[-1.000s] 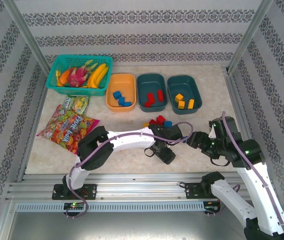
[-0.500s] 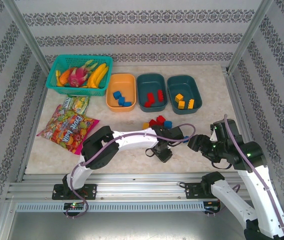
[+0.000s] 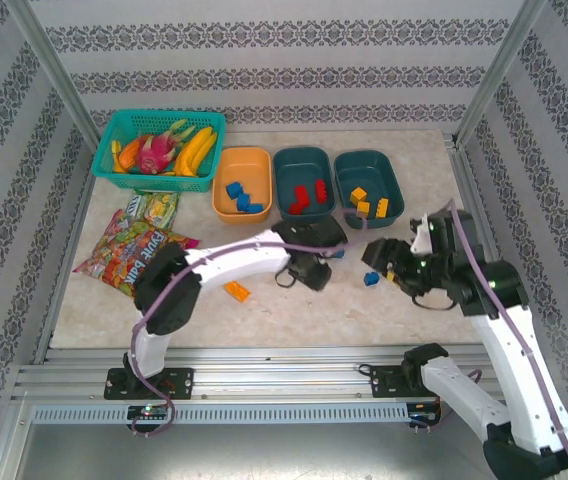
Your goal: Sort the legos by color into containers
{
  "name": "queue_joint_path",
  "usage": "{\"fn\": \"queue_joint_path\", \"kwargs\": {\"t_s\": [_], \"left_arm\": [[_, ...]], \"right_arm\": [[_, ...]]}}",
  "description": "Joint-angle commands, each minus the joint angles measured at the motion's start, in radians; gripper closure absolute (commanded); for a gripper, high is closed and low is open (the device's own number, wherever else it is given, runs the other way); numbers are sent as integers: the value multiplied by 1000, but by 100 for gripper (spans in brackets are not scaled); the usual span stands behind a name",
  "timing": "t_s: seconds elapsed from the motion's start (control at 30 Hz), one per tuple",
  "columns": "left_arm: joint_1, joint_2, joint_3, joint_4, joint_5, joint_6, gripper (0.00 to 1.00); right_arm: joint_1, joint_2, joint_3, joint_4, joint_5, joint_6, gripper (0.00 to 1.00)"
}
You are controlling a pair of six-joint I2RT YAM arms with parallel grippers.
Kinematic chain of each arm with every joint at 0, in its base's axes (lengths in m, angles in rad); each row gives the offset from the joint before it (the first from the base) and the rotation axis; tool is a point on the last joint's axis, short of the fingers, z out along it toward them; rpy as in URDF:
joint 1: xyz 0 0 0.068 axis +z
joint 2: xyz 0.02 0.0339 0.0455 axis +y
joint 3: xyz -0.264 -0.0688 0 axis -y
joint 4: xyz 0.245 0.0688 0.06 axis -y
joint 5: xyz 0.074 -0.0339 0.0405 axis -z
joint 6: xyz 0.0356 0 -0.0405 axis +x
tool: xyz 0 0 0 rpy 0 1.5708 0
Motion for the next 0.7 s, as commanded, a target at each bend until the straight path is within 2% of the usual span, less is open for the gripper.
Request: {"fn": "queue_joint_path", "kwargs": {"t_s": [0.0, 0.17, 0.3, 0.47, 0.57, 0.67], "left_arm": [[96, -95, -5, 11, 19, -36, 62], [252, -111, 47, -2, 63, -31, 62], [397, -59, 120, 0, 85, -36, 62], [545, 93, 289, 9, 108, -60, 62], [589, 221, 444, -11, 116, -57, 62], [614, 348, 597, -52, 113, -57, 61]], "right_arm": [[-9, 113, 89, 176, -99, 22, 30], [3, 329, 213, 427, -134, 90, 30], [89, 516, 385, 437, -82, -4, 30], [173, 657, 395, 640, -38, 2, 31], [219, 725, 394, 748, 1, -31, 30], [241, 795, 414, 779, 23, -41, 30]]}}
